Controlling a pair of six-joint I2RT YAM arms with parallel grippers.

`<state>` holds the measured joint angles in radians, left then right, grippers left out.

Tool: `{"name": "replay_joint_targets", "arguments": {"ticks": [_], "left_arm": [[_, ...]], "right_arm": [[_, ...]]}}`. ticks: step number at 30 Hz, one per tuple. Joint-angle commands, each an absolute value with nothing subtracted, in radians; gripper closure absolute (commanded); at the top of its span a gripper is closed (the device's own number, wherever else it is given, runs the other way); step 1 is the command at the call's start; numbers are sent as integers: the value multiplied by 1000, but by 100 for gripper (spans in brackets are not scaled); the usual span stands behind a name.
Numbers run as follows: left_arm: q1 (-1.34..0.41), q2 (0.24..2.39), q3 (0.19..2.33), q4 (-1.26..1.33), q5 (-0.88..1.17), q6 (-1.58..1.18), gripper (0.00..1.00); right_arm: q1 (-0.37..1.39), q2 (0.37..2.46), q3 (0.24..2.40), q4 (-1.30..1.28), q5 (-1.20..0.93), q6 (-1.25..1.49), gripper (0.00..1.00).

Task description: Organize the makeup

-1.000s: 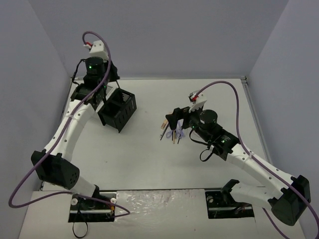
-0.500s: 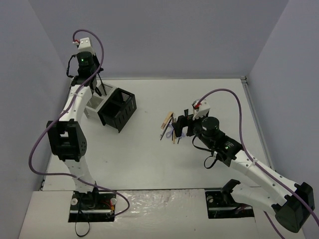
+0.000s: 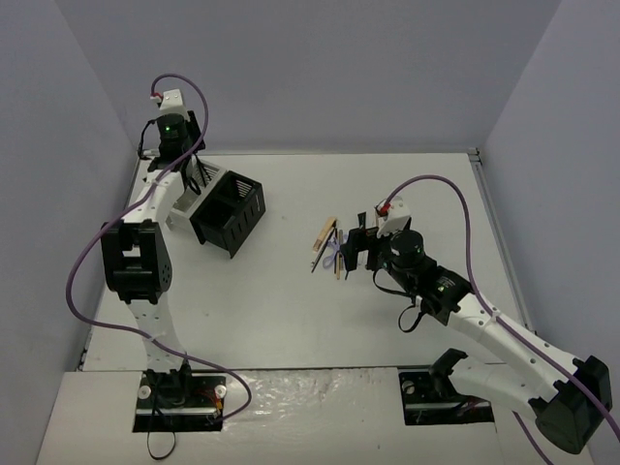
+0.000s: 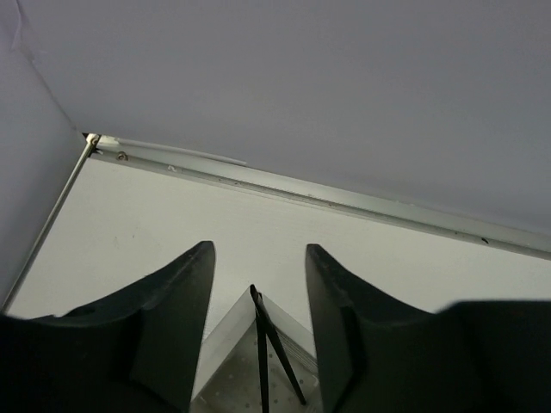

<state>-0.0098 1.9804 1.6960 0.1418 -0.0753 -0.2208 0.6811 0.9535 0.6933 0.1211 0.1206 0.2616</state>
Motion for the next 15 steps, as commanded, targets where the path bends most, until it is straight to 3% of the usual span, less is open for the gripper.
{"name": "replay_joint_targets", "arguments": {"ticks": [1, 5, 15], "left_arm": [[-5, 1871, 1684, 220, -73, -241, 52], [-5, 1797, 1644, 176, -69, -252, 40], [-5, 1498, 1590, -290, 21, -429, 9]], "right_arm": [[676, 972, 719, 102, 240, 342, 0], [675, 1011, 729, 58, 315, 416, 2], [670, 1251, 741, 29, 372, 578, 26]]}}
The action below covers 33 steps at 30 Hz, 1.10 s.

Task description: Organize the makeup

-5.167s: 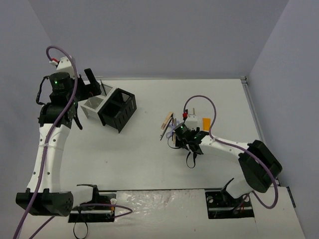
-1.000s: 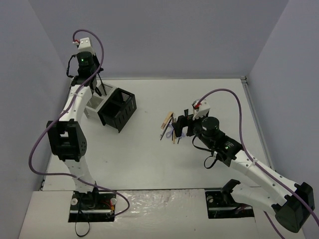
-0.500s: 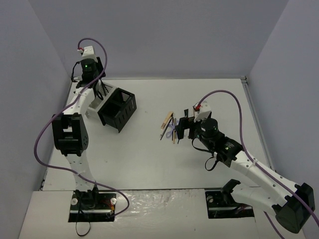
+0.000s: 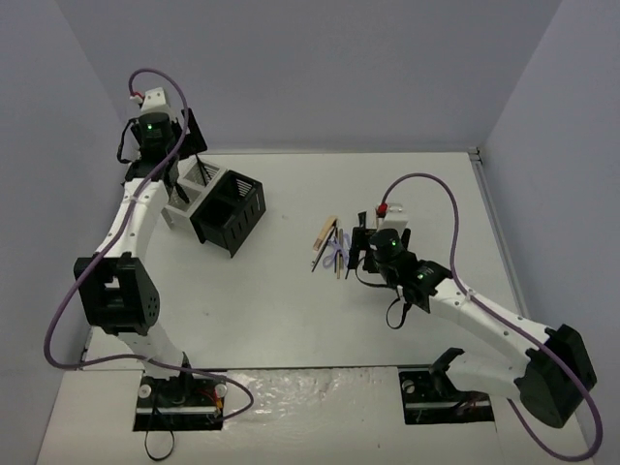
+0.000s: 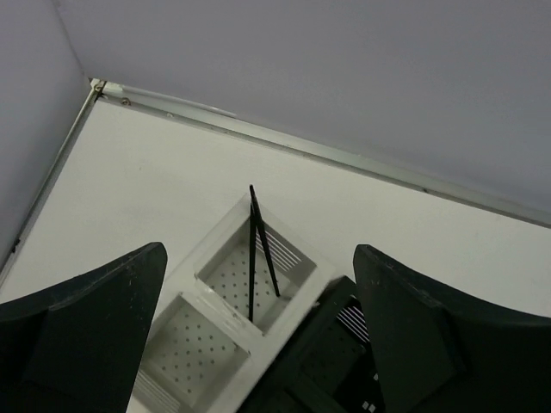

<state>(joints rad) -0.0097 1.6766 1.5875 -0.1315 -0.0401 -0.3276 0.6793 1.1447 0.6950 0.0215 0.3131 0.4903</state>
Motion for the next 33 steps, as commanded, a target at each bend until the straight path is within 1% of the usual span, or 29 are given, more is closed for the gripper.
{"name": "replay_joint_targets", "arguments": {"ticks": [1, 2, 4, 8, 10, 13, 16, 19, 33], "left_arm": [[-5, 1466, 1563, -312, 32, -434, 7], [-5, 1441, 1538, -334, 36, -437, 4], [-5, 1383, 1480, -372, 37, -434, 3], [-5, 1301, 1418, -495, 47, -397, 3], [-5, 1270, 1400, -512, 60, -379, 3], [-5, 1199, 1332, -512, 97, -350, 3], [3, 1139, 1206, -453, 94, -350, 3], [25, 1151, 1216, -499, 95, -341, 3], [26, 1144, 1229, -500, 129, -347, 3]], "right_arm": [[670, 1278, 747, 29, 369, 586, 28], [669, 1303, 753, 29, 365, 594, 29], [671, 1366, 766, 33, 364, 602, 33], [673, 1441, 778, 55, 355, 611, 45], [673, 1460, 778, 73, 352, 614, 47], [672, 1512, 793, 94, 363, 617, 56], [672, 1570, 821, 105, 374, 625, 65], [672, 1603, 839, 115, 365, 631, 67], [673, 1657, 834, 124, 354, 658, 69]]}}
